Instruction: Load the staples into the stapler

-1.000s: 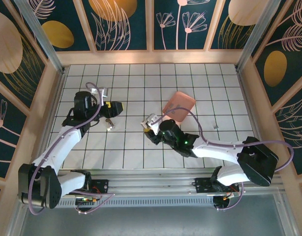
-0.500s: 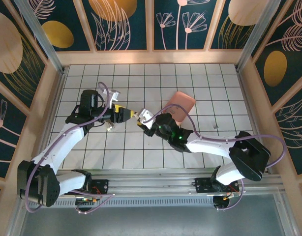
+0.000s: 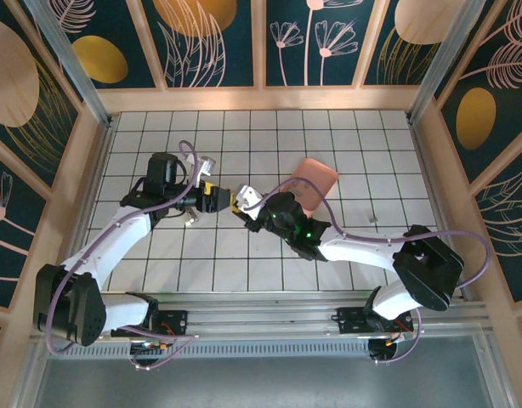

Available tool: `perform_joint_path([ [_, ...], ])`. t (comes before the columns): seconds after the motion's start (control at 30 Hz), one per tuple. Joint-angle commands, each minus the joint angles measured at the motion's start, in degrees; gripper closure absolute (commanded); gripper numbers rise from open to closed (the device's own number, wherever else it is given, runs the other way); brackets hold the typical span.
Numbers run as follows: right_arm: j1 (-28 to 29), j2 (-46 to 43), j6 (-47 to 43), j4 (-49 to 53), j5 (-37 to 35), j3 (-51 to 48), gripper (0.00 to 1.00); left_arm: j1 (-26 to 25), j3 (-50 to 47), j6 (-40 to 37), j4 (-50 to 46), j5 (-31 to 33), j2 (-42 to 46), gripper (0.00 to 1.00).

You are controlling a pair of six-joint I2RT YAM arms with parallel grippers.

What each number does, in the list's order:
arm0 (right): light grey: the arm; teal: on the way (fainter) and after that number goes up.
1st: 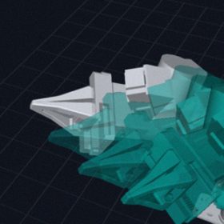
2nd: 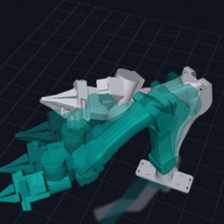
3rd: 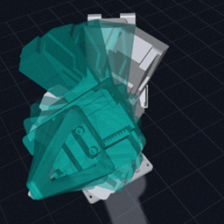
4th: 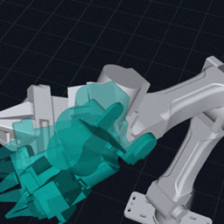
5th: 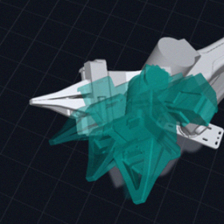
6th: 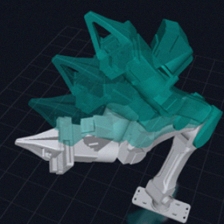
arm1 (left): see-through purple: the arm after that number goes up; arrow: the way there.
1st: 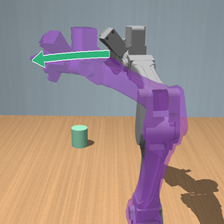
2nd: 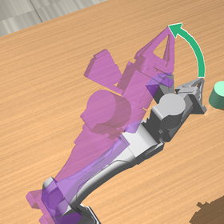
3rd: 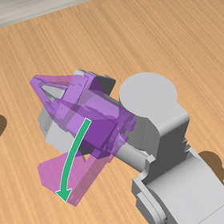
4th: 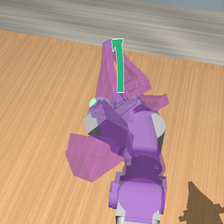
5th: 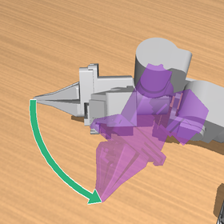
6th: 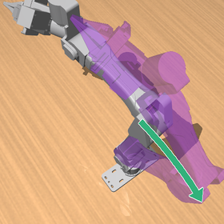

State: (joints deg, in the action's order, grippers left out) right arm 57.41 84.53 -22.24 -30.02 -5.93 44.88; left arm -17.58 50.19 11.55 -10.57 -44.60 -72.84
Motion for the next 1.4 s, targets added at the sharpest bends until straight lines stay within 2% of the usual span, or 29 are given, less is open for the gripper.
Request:
perform_joint_path([
  [0.0,0.1,0.5,-1.1,-3.5,0.7,2.3,0.71,-0.3,1.6,-1.0,1.0,-1.8,-0.9,0.34],
  [0.2,0.2,1.0,-1.1,-3.9,0.8,2.9,0.72,-0.4,1.7,-1.8,1.1,-3.4,-1.6,0.51],
  [0.47,0.3,0.9,-1.2,-3.8,0.4,3.2,0.72,-0.4,2.1,-2.3,2.0,-4.3,-2.2,0.85],
  [0.57,0.3,-0.1,0.0,-3.0,-0.4,2.9,0.68,-0.4,2.3,-3.2,2.3,-3.7,-2.5,0.97],
  [0.67,-0.2,-3.2,3.5,-1.5,0.5,1.0,0.56,-0.5,1.6,-6.1,5.6,-4.4,-1.9,0.98],
  [0.77,-1.7,-8.9,6.7,1.8,6.4,-2.2,0.47,-0.5,0.4,-11.3,10.3,-6.6,-1.0,1.0],
  [0.87,-4.8,-14.6,9.9,6.3,14.1,-4.2,0.45,-0.4,0.7,-21.4,10.0,-10.7,-0.5,1.0],
  [0.93,-7.7,-18.2,12.2,9.2,19.7,-5.2,0.45,-0.4,1.6,-32.3,6.3,-14.9,-0.3,1.0],
  [1.03,-11.2,-21.3,11.4,14.0,26.0,-5.2,0.44,-0.4,2.8,-39.4,3.4,-16.2,-0.8,1.0],
  [1.23,-12.9,-19.2,3.7,24.0,31.1,0.5,0.39,-0.4,4.3,-52.2,-2.3,-22.3,-1.5,1.0],
  [1.37,-13.9,-15.6,1.2,27.2,35.4,4.5,0.37,-0.4,3.7,-57.4,-3.5,-24.5,-0.9,1.0],
])
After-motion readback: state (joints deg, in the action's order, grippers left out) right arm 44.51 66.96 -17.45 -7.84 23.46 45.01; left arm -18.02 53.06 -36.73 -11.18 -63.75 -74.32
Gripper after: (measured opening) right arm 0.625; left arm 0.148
